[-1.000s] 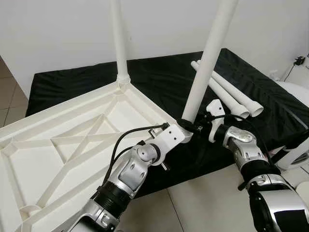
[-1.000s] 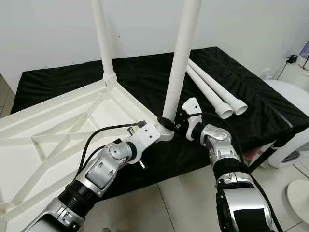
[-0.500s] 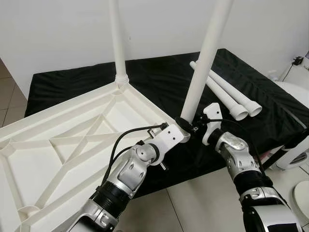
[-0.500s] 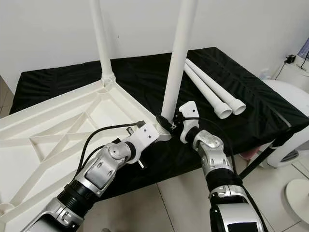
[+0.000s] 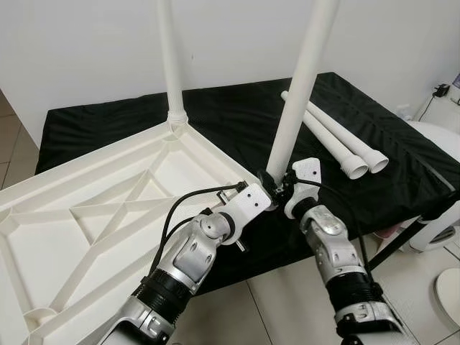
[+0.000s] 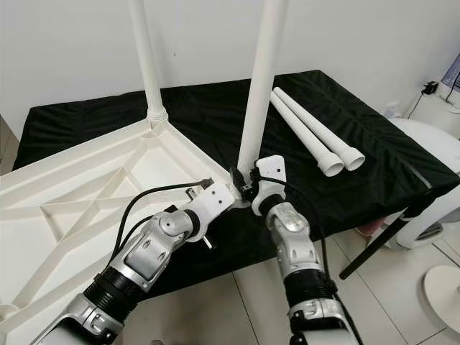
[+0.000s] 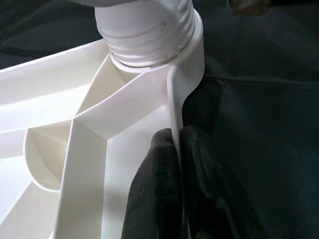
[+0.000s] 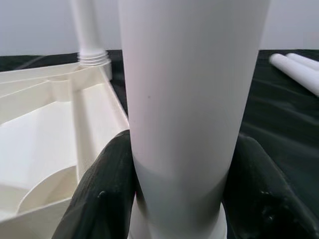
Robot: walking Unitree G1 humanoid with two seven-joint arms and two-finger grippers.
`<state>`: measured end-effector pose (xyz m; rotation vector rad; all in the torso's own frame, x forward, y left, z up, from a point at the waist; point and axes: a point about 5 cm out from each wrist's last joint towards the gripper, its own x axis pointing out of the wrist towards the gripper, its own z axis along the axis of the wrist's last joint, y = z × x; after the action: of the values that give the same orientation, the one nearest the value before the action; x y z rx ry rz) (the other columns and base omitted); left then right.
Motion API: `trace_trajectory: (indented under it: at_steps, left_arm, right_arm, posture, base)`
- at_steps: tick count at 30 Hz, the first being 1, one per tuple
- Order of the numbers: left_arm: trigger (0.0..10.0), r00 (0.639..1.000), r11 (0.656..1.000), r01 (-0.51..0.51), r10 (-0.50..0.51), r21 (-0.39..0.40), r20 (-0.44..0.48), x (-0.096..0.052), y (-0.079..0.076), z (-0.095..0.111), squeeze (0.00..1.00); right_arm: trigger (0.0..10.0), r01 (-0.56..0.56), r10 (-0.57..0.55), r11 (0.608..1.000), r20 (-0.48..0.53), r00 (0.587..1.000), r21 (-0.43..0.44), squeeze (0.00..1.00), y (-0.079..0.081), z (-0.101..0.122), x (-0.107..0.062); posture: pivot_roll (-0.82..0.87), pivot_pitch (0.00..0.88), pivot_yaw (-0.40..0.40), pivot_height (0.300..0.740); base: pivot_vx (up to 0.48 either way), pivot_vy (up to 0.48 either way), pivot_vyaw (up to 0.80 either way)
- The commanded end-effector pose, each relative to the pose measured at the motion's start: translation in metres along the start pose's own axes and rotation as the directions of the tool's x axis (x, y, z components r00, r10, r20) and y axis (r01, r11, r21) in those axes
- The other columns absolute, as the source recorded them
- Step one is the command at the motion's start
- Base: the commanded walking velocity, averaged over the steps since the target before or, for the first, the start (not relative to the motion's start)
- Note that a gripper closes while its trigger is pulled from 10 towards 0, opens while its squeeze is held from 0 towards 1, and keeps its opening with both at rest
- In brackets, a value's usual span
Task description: Building children table
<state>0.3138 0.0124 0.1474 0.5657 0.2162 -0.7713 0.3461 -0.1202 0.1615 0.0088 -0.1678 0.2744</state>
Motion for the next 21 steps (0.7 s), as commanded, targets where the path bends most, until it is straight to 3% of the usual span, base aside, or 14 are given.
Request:
trace_trajectory:
  at_steps: [1, 8, 16, 17, 21]
  left_arm:
    - [10.0, 0.999, 0.999, -0.012, 0.011, 0.031, 0.047, -0.001, -0.005, 0.01, 0.0]
    - [10.0, 0.999, 1.0, -0.011, 0.009, 0.027, 0.045, -0.002, -0.006, 0.01, 0.0]
    - [10.0, 0.999, 1.0, -0.011, 0.01, 0.028, 0.042, -0.002, -0.005, 0.009, 0.0]
    - [10.0, 0.999, 1.0, -0.011, 0.01, 0.028, 0.041, -0.002, -0.005, 0.009, 0.0]
    - [10.0, 0.999, 1.0, -0.011, 0.01, 0.027, 0.041, -0.002, -0.005, 0.009, 0.0]
  right_arm:
    - [10.0, 0.088, -0.088, 0.996, 0.022, 0.996, 0.03, 0.0, -0.005, 0.006, 0.0]
    - [10.0, 0.303, -0.303, 0.953, 0.014, 0.953, 0.028, 0.0, 0.01, 0.008, -0.005]
    - [10.0, 0.314, -0.314, 0.949, 0.001, 0.949, 0.028, 0.0, 0.011, 0.01, -0.005]
    - [10.0, 0.312, -0.312, 0.95, 0.0, 0.95, 0.029, 1.0, 0.01, 0.01, -0.006]
    - [10.0, 0.302, -0.302, 0.953, 0.011, 0.953, 0.027, 1.0, 0.007, 0.011, -0.007]
  posture:
    - [-0.1, 0.04, -0.006, 0.74]
    - [-0.09, 0.047, -0.008, 0.74]
    - [-0.09, 0.051, -0.006, 0.74]
    - [-0.09, 0.051, -0.006, 0.74]
    - [-0.09, 0.052, -0.005, 0.74]
  base:
    - [0.0, 0.0, 0.0]
    - [0.0, 0.0, 0.0]
    - [0.0, 0.0, 0.0]
    - [0.0, 0.0, 0.0]
    - [0.0, 0.0, 0.0]
